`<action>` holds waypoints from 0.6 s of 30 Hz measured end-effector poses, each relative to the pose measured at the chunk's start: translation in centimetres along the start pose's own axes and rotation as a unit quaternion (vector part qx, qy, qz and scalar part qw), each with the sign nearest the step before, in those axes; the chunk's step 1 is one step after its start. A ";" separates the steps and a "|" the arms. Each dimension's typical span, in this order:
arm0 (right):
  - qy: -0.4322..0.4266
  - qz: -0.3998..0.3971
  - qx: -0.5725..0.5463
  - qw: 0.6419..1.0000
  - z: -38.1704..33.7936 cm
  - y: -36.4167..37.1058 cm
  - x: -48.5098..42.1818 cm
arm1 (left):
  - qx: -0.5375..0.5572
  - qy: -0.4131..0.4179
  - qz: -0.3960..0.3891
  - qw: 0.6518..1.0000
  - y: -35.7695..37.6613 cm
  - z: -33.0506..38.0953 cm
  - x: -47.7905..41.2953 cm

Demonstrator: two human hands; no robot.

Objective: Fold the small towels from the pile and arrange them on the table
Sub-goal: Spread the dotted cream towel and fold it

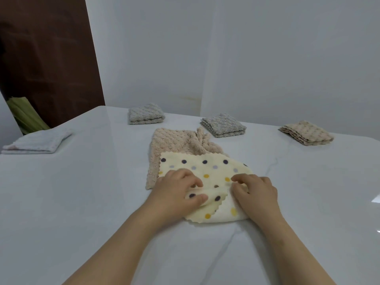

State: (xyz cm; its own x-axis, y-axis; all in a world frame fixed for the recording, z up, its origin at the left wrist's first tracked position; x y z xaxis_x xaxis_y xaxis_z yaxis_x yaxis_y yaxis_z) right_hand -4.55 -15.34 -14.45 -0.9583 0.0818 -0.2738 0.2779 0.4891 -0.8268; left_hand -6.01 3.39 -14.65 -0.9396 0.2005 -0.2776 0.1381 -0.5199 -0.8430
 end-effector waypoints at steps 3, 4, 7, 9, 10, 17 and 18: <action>-0.021 -0.061 -0.012 0.998 -0.1 0.4 0.5 | -0.084 0.004 -0.036 0.996 0.7 -0.7 0.0; -0.027 -0.071 -0.014 0.997 -0.1 0.6 0.6 | -0.086 -0.002 -0.022 0.996 0.5 -0.8 -0.1; -0.044 -0.069 -0.035 0.996 -0.1 0.7 1.1 | -0.097 -0.024 0.010 0.995 -0.6 -1.3 -0.3; -0.012 -0.051 -0.129 0.990 0.1 0.5 1.4 | -0.091 -0.045 0.018 0.995 -1.6 -1.6 -0.2; 0.021 -0.033 -0.194 0.980 0.3 0.2 1.6 | -0.082 -0.055 0.019 0.995 -1.9 -1.7 -0.1; 0.034 0.011 0.024 0.999 1.1 0.0 0.2 | -0.067 -0.020 -0.029 0.997 -0.3 -0.7 -0.1; 0.014 -0.021 0.065 0.998 0.9 0.4 0.1 | -0.072 -0.007 -0.037 0.997 0.0 -0.7 -0.2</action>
State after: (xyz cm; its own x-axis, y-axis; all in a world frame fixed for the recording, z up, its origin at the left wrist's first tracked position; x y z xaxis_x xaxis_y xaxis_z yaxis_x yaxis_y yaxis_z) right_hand -4.49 -15.94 -15.29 -0.9702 0.0890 -0.2255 0.2424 0.3761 -0.8943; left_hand -5.65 3.89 -14.91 -0.9530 0.2217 -0.2064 0.1109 -0.3788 -0.9188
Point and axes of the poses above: each hand's wrist, its own x-axis away from the middle knuckle, its own y-axis out of the palm, z = x × y, the point moved 3 cm from there along -x, towards the middle knuckle, and after that the axes turned 5 degrees about z, right-handed, at the moved point
